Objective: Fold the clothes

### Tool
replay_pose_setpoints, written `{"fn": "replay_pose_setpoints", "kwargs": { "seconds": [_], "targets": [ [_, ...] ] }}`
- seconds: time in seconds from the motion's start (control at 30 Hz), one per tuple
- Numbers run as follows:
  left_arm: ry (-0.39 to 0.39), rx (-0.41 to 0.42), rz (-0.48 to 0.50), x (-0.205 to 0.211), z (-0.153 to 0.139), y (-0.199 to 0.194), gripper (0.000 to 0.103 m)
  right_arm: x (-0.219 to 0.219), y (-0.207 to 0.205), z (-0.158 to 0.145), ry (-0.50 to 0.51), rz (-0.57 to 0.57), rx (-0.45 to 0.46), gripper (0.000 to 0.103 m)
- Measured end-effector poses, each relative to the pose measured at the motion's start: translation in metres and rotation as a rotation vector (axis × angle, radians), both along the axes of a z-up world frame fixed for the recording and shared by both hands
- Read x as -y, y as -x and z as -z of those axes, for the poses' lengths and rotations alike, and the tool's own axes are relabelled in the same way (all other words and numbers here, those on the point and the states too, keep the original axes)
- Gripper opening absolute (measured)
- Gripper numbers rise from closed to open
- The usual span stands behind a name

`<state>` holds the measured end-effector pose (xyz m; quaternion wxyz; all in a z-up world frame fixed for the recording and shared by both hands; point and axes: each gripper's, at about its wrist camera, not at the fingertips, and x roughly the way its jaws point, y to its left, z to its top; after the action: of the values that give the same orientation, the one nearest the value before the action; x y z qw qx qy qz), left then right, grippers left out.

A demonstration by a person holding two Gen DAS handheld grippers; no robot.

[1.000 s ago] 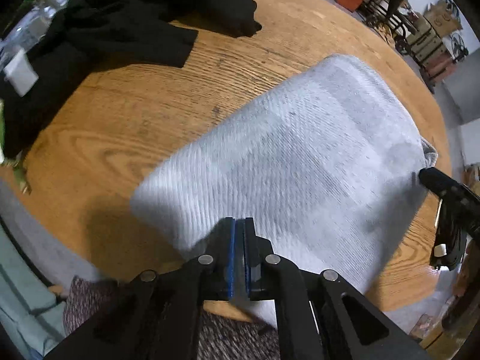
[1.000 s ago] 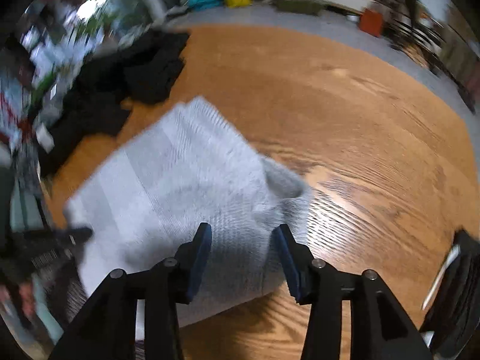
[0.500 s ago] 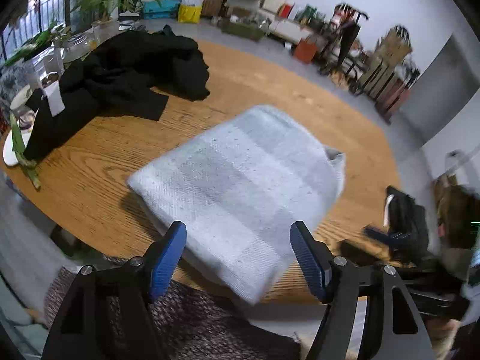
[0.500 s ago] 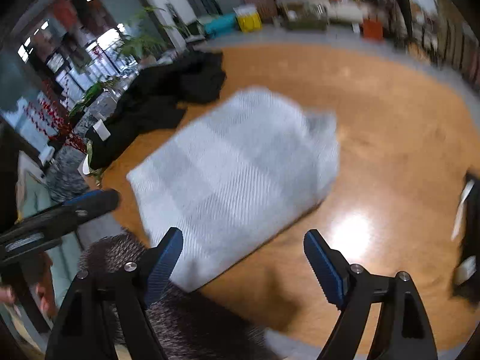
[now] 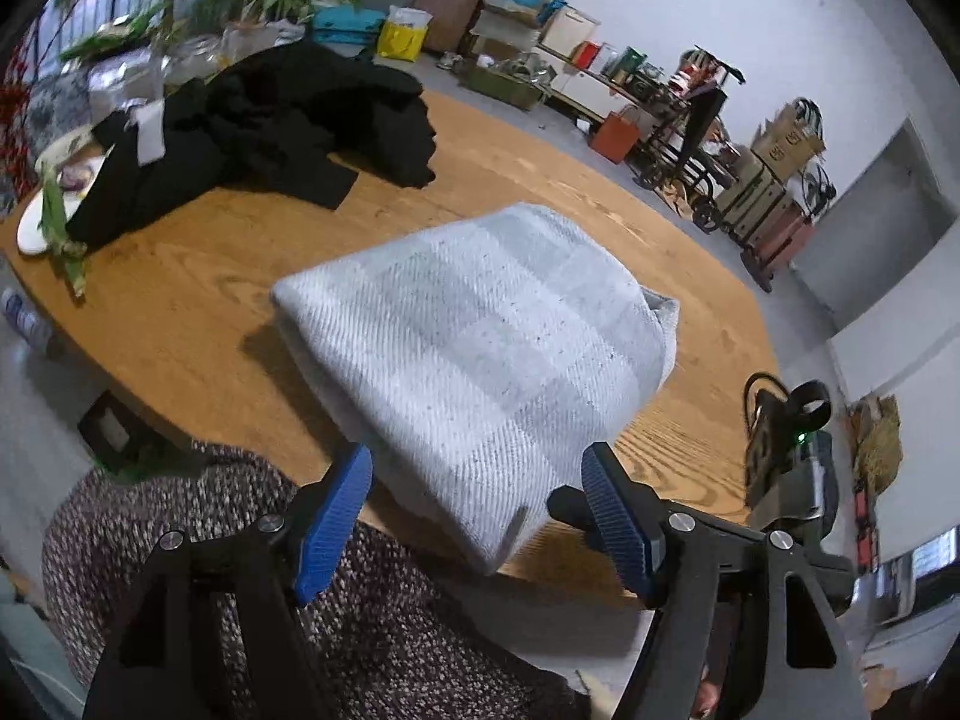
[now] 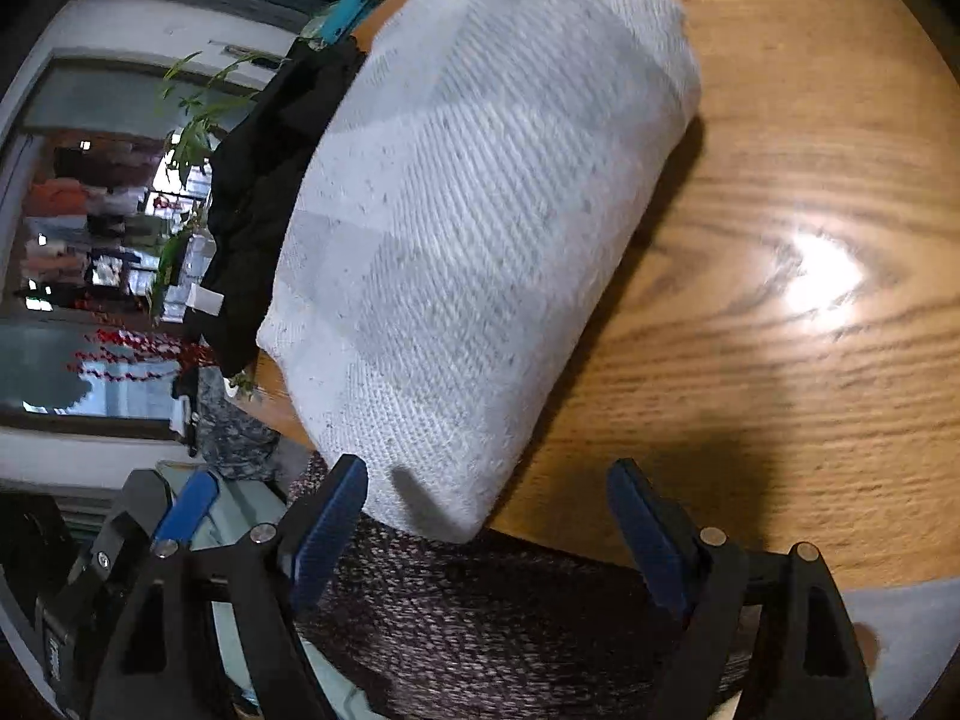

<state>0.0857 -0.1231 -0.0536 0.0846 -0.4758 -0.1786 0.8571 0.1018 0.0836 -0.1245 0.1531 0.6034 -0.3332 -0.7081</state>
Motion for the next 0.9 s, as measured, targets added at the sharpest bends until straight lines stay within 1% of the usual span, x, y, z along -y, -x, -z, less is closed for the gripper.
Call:
{"fn": "replay_pose_setpoints", "kwargs": {
  "seconds": [0.13, 0.2, 0.3, 0.47, 0.57, 0.63, 0.67, 0.7, 0.73, 0.77, 0.8, 0.87, 0.9],
  "targets": [
    [-0.054, 0.021, -0.088, 0.015, 0.008, 0.005, 0.073, 0.01, 0.002, 0.002, -0.006, -0.007, -0.01, 0.085],
    [-0.122, 0.042, -0.134, 0.025, 0.013, 0.006, 0.073, 0.015, 0.003, 0.004, -0.005, -0.013, -0.017, 0.085],
    [-0.217, 0.075, -0.163, 0.037, 0.022, 0.008, 0.073, 0.017, 0.001, 0.011, 0.029, -0.009, 0.003, 0.085],
    [-0.251, 0.112, -0.198, 0.044, 0.035, 0.012, 0.073, 0.017, 0.001, 0.016, 0.087, 0.011, -0.017, 0.086],
    [-0.324, 0.125, -0.235, 0.048, 0.046, 0.014, 0.073, 0.021, 0.004, 0.02, 0.153, 0.03, -0.036, 0.086],
    [-0.384, 0.134, -0.278, 0.053, 0.053, 0.013, 0.073, 0.026, 0.005, 0.024, 0.192, 0.037, -0.05, 0.085],
    [-0.421, 0.139, -0.302, 0.056, 0.057, 0.011, 0.073, 0.029, 0.005, 0.025, 0.211, 0.041, -0.057, 0.08],
    [-0.458, 0.144, -0.326, 0.059, 0.06, 0.01, 0.073, 0.031, 0.007, 0.025, 0.179, 0.032, -0.057, 0.058],
    [-0.497, 0.147, -0.343, 0.061, 0.063, 0.009, 0.073, 0.028, 0.008, 0.023, 0.209, 0.035, -0.06, 0.041],
    [-0.549, 0.15, -0.363, 0.064, 0.067, 0.008, 0.074, 0.026, 0.01, 0.02, 0.243, 0.039, -0.063, 0.035],
    [-0.597, 0.155, -0.381, 0.066, 0.07, 0.007, 0.076, 0.023, 0.012, 0.012, 0.265, 0.033, -0.094, 0.028],
    [-0.663, 0.168, -0.408, 0.068, 0.076, 0.008, 0.077, 0.022, 0.014, -0.018, 0.22, 0.004, -0.2, 0.028],
    [-0.68, 0.178, -0.418, 0.068, 0.079, 0.01, 0.078, 0.021, 0.016, -0.027, 0.214, 0.003, -0.224, 0.028]
  ]
}}
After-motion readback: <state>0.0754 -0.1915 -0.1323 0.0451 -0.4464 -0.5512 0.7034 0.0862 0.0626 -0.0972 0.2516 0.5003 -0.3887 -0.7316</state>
